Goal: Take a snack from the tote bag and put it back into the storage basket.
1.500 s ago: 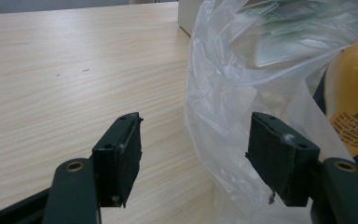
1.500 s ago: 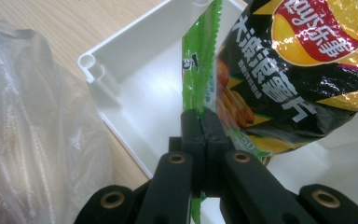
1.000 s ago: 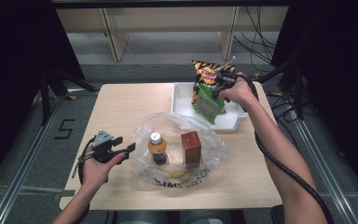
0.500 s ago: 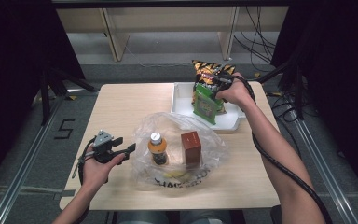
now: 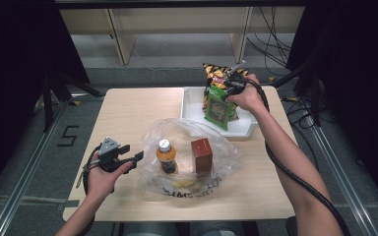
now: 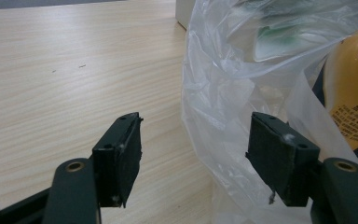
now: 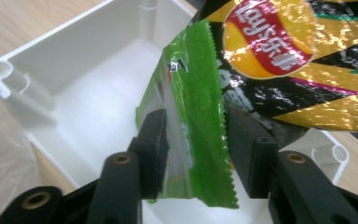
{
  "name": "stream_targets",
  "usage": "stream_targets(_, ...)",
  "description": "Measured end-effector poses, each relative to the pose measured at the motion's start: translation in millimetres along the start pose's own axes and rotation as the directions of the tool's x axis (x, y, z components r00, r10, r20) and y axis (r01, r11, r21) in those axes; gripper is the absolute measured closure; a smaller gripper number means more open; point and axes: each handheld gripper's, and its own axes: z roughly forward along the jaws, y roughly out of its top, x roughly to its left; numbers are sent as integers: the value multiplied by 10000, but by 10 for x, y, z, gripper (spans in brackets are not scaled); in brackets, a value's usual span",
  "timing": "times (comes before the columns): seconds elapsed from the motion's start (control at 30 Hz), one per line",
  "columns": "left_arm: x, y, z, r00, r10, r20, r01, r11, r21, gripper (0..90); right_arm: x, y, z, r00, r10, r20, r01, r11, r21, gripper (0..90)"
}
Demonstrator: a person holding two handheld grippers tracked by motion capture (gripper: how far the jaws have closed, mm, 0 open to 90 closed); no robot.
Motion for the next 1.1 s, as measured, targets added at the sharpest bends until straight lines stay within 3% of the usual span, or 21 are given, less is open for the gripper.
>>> stream_targets(0.17,0,-2,0,10000,-14,4,14,10000,-4,343,-22,-18,-75,9990,58,440,-29,9978,-656,543)
stream_targets(0.23,-1,2,-2,10000,7,-13,-7,10000,-4,343,-30,-31,-136,9973,293,671,-233,9957,-896,548)
stream_targets(0.3,-1,2,-1,10000,12,13,-12,10000,-16,343,-40,-67,-200,9936,619,944,-517,9929,-1072,660)
stream_targets(0.4,-8,0,5,10000,-87,31,87,10000,-23,343,-45,-160,-212,9943,920,548,-870,9923,-878,809)
stream_targets(0.47,-7,4,3,10000,64,38,-64,10000,-41,344,-22,-232,-173,9896,1394,366,-1362,9875,-790,866)
stream_targets(0.53,-12,5,-2,10000,74,13,-74,10000,-17,344,-24,-298,-122,9880,1525,229,-1503,9857,-764,900)
stream_targets(0.67,-8,-5,2,10000,-88,39,88,10000,-22,345,10,-409,-55,9845,1754,96,-1744,9825,-653,900)
stream_targets(0.73,-1,-6,-3,10000,-5,-6,5,10000,3,345,27,-458,-40,9858,1680,24,-1673,9829,-773,900)
stream_targets(0.8,-2,-7,-5,10000,13,-9,-13,10000,-1,345,62,-499,-39,9807,1954,77,-1939,9771,-878,900)
stream_targets(0.87,-8,-7,-9,10000,31,-13,-31,10000,-13,345,57,-535,-52,9831,1828,95,-1807,9778,-1064,900)
stream_targets(1.1,-5,-5,-24,10000,22,-18,-22,10000,-75,345,-26,-549,85,9697,2442,75,-2424,9653,-968,900)
